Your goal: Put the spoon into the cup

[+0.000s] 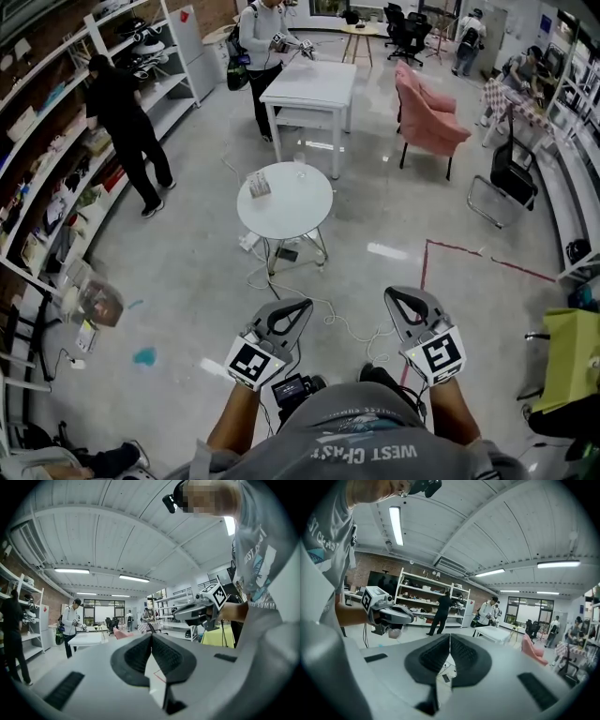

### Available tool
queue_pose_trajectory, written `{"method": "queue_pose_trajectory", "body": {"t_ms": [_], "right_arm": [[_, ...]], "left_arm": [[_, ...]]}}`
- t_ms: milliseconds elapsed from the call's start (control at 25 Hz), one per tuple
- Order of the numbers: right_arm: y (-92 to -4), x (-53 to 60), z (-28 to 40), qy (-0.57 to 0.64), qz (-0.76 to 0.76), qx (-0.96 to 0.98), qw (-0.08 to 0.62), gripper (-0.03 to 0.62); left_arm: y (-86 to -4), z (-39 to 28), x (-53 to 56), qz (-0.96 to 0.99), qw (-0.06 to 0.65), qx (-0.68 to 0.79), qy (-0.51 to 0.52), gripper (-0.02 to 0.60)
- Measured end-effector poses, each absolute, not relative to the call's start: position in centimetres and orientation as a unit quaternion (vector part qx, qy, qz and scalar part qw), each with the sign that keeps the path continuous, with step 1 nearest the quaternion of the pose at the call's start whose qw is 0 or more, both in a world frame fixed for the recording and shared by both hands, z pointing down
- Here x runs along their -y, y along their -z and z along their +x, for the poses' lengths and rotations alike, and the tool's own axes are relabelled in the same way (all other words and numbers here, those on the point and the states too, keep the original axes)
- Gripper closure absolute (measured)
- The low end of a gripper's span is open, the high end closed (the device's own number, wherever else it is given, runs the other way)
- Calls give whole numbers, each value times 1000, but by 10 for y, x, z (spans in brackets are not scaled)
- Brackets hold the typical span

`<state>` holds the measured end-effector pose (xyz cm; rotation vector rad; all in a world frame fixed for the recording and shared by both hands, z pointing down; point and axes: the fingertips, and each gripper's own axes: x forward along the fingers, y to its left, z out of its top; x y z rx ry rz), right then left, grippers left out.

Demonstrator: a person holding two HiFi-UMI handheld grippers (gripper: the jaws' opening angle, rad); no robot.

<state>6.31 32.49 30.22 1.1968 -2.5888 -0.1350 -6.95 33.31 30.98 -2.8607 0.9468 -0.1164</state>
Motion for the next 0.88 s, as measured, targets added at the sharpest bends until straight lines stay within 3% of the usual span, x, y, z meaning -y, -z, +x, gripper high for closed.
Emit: {"method": "queue_pose_trajectory", "body": {"t_ms": [880], "right_arm": [[-298,-236,80,40,354,928,113,591]], "left_arm": [[-298,-35,-266,-928,53,-365,49,574]]}}
